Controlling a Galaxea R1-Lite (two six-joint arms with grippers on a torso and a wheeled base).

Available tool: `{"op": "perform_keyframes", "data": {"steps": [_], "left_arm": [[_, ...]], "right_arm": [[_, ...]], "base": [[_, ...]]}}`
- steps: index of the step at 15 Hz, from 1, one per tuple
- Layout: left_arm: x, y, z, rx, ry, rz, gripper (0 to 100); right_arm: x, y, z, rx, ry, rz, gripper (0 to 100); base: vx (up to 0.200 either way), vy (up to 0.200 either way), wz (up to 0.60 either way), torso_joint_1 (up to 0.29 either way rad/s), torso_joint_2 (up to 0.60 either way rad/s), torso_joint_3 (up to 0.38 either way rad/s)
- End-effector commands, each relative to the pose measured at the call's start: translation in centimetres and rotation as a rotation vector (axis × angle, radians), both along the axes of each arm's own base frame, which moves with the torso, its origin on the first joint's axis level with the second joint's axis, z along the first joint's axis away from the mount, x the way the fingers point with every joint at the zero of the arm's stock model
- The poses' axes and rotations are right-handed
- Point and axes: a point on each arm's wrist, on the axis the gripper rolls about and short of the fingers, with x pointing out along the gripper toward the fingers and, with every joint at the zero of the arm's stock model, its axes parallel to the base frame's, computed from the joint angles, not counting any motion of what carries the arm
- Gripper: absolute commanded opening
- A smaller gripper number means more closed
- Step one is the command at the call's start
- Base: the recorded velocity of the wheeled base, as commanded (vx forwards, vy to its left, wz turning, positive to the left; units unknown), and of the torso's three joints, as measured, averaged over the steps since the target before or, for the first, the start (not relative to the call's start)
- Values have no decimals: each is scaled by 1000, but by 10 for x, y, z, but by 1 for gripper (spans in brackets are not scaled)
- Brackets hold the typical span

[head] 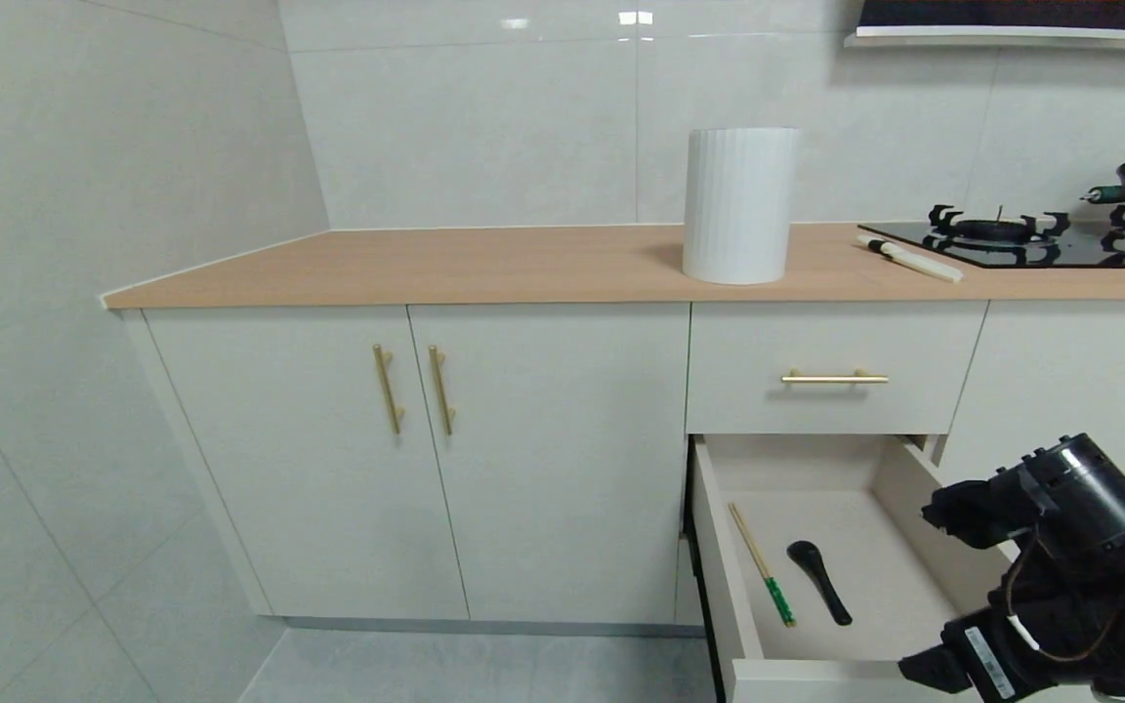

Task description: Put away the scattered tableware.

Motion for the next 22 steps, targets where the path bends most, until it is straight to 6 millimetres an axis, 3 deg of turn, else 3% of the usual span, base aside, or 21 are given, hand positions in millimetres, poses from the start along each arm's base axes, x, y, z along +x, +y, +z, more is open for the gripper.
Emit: {"op": "perform_keyframes", "data": {"steps": [1, 5, 11, 22], "left_arm": [[0, 0, 0, 0, 0, 1, 100], [0, 0, 0, 0, 0, 1, 100], [0, 0, 0, 0, 0, 1, 100], [0, 0, 0, 0, 0, 1, 100]], "right_arm": [[-12, 2, 2, -27, 38, 66, 100], [-22, 18, -11, -46, 160, 177, 100], [-5, 30, -46, -115, 299, 169, 100], [53, 32, -57, -4, 185, -196, 100]], "base": [[0, 0, 0, 0, 0, 0], [0, 0, 0, 0, 0, 0], [0, 0, 0, 0, 0, 0], [0, 0, 0, 0, 0, 0]]}}
